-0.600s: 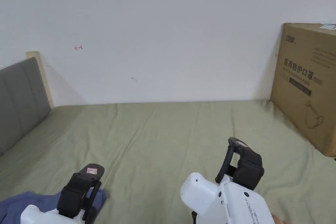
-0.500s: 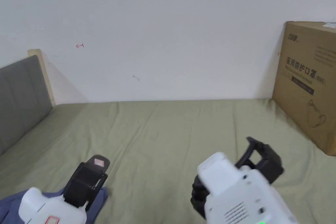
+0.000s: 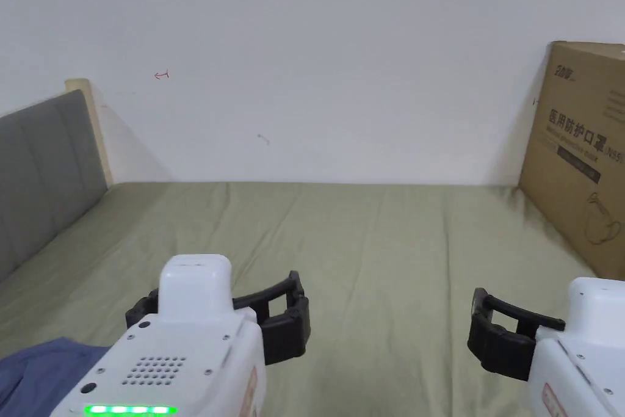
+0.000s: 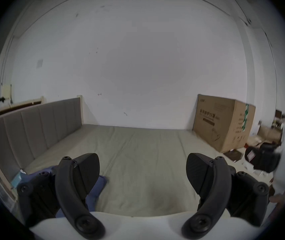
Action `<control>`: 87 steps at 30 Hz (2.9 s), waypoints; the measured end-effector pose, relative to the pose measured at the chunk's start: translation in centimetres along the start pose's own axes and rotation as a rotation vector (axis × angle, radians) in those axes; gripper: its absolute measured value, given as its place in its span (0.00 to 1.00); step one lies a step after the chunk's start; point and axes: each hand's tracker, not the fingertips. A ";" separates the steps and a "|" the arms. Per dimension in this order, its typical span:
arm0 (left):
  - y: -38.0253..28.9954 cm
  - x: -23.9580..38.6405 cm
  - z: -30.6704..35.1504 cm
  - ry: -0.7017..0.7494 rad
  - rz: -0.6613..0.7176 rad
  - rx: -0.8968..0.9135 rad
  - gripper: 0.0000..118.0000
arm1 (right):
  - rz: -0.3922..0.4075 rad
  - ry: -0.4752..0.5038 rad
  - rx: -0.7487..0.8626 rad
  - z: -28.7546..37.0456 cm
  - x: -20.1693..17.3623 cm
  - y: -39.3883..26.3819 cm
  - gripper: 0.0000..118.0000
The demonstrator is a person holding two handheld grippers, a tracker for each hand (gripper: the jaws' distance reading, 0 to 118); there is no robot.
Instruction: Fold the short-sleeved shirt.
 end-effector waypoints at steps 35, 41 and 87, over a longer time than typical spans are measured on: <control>1.7 -8.2 5.3 0.274 -0.002 0.030 0.00 | 0.111 0.429 -0.018 -3.1 -11.4 1.4 0.00; 0.6 -14.2 9.7 0.503 0.086 -0.006 0.00 | 0.126 0.716 -0.096 -3.6 -20.5 0.6 0.00; -10.0 -24.6 -16.7 0.280 0.329 -0.695 0.00 | 0.111 0.540 -0.432 -11.1 -16.4 -6.9 0.00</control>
